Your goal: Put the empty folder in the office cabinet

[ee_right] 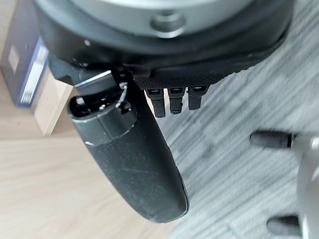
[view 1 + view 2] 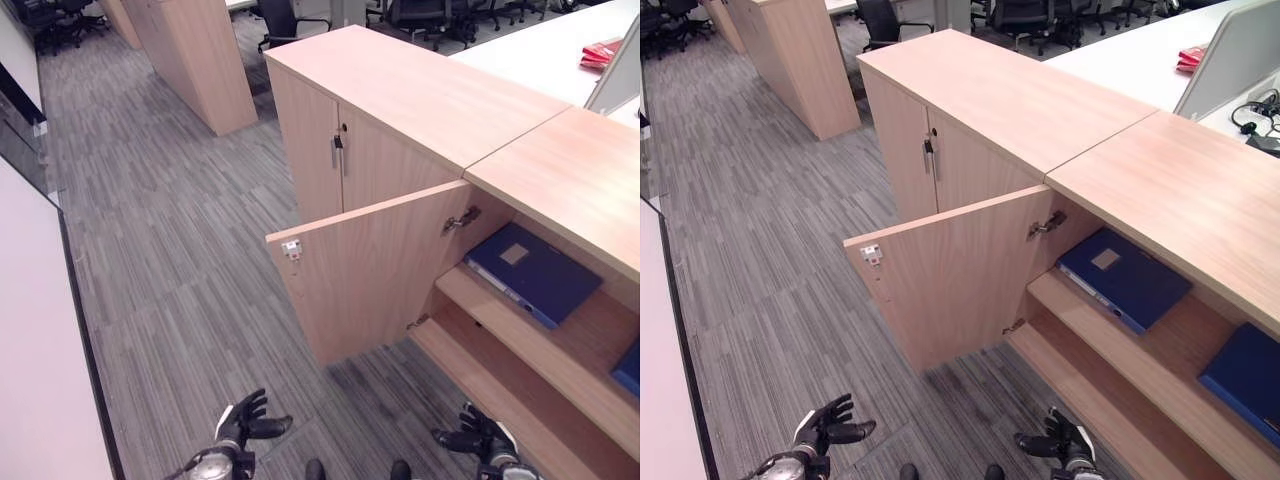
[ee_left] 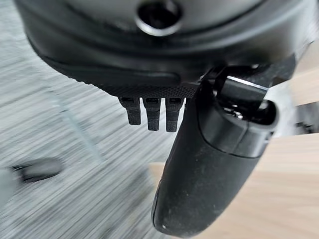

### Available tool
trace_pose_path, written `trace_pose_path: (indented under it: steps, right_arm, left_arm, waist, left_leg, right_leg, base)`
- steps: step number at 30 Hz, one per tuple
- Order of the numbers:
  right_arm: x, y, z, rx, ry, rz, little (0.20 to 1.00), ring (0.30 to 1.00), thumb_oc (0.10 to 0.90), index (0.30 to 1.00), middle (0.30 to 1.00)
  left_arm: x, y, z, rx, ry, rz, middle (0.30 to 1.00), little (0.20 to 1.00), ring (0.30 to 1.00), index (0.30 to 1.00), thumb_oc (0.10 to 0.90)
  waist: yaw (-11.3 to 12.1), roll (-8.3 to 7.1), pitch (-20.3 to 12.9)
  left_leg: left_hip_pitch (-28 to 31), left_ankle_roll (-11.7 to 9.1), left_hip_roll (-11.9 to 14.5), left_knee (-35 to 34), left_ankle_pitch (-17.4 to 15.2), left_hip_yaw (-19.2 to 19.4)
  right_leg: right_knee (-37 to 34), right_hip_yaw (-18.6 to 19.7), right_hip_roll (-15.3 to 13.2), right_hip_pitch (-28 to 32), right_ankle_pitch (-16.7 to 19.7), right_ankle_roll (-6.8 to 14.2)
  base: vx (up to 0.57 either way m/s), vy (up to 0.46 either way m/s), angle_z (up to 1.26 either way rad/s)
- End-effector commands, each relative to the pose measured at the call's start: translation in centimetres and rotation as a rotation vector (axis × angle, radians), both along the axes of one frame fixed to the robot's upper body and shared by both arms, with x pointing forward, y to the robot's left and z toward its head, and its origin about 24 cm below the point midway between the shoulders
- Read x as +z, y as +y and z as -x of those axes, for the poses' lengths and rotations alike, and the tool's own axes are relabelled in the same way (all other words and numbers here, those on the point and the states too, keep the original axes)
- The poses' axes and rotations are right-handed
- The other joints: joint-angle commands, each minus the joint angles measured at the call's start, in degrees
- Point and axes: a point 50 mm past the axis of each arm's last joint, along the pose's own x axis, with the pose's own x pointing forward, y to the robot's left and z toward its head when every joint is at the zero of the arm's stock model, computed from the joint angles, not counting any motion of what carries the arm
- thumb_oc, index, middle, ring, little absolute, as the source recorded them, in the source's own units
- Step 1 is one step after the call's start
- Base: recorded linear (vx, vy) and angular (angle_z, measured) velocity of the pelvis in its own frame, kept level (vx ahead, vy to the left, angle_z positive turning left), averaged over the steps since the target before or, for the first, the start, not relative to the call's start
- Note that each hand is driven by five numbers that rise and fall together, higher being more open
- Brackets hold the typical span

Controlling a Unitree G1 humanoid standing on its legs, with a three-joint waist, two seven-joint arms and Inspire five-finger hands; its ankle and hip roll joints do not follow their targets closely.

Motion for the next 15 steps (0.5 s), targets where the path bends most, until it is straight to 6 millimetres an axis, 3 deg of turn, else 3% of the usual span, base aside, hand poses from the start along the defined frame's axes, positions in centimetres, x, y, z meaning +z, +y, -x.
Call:
trace_pose_path:
  steps: [1,3,8,9,10,13,14,15]
  right_arm:
    - [2.2,-0.4,-3.2,0.069,-0.155,0.042,0.9,0.9,0.8,0.9,0.9]
    - [2.2,-0.2,-3.2,0.08,-0.158,0.038,0.9,0.9,0.8,0.9,0.9]
    - [2.3,0.6,-3.0,0.114,-0.173,0.013,0.9,0.9,0.8,0.9,0.9]
    - [2.3,0.6,-3.0,0.114,-0.174,0.013,0.9,0.9,0.8,0.9,0.9]
    - [2.2,0.8,-2.7,0.125,-0.17,0.006,0.9,0.9,0.8,0.9,0.9]
    - [1.9,1.0,-2.3,0.133,-0.157,-0.001,0.9,0.9,0.8,0.9,0.9]
    - [1.9,1.0,-2.4,0.133,-0.157,-0.001,0.9,0.9,0.8,0.9,0.9]
    - [1.6,1.1,-2.0,0.126,-0.14,-0.006,0.9,0.9,0.8,0.9,0.9]
  left_arm:
    - [4.1,3.7,-4.8,0.079,-0.231,-0.077,0.9,0.9,0.9,0.9,0.8]
    - [4.7,4.0,-5.5,0.092,-0.257,-0.082,0.9,0.9,0.9,0.9,0.8]
    - [9.3,7.6,-9.3,0.16,-0.399,-0.186,0.9,0.9,0.9,0.9,0.8]
    - [9.4,7.6,-9.4,0.16,-0.399,-0.187,0.9,0.9,0.9,0.9,0.8]
    - [11.9,9.0,-11.0,0.181,-0.473,-0.237,0.9,0.9,0.9,0.9,0.8]
    - [14.5,9.8,-12.6,0.176,-0.538,-0.287,0.9,0.9,0.9,0.9,0.8]
    - [14.5,9.8,-12.6,0.176,-0.539,-0.287,0.9,0.9,0.9,0.9,0.8]
    - [16.0,10.0,-13.6,0.182,-0.583,-0.29,0.9,0.9,0.9,0.9,0.8]
  waist:
    - [-0.8,-1.43,-3.1]
    - [-1.0,-1.61,-3.3]
    - [-2.8,-2.47,-4.3]
    - [-2.7,-2.5,-4.3]
    - [-3.3,-2.78,-4.6]
    - [-4.1,-3.08,-4.7]
    - [-4.0,-3.09,-4.7]
    - [-4.5,-3.13,-4.9]
  left_leg:
    - [3.1,-3.2,1.0,-0.3,-6.0,1.3]
    - [3.4,-3.1,0.9,-0.3,-6.3,1.6]
    - [4.7,-2.5,0.6,-0.3,-7.8,3.9]
    - [4.8,-2.5,0.6,-0.3,-7.8,3.9]
    - [5.1,-2.3,0.5,-0.3,-8.1,4.5]
    - [5.3,-2.0,0.3,-0.3,-8.5,5.2]
    - [5.3,-2.0,0.3,-0.3,-8.5,5.2]
    - [5.5,-1.8,0.2,-0.3,-8.7,5.5]
  right_leg:
    - [0.5,-0.9,-1.4,2.1,-6.8,4.3]
    - [0.5,-0.6,-1.5,2.1,-6.6,4.5]
    - [0.5,1.0,-1.9,2.2,-5.8,5.6]
    - [0.5,1.0,-1.9,2.3,-5.8,5.6]
    - [0.8,1.6,-2.1,2.1,-5.5,6.0]
    - [1.5,2.0,-2.4,1.7,-5.3,6.5]
    - [1.5,2.0,-2.4,1.7,-5.3,6.5]
    - [1.8,2.3,-2.6,1.4,-5.2,6.7]
  base:
    - [0.07,0.092,-0.17]
    - [0.07,0.092,-0.23]
    - [0.05,0.093,-0.23]
    - [0.05,0.077,-0.27]
    - [0.03,0.067,-0.23]
    - [0.01,0.07,-0.21]
    - [0.0,0.07,-0.05]
    - [0.0,0.052,-0.07]
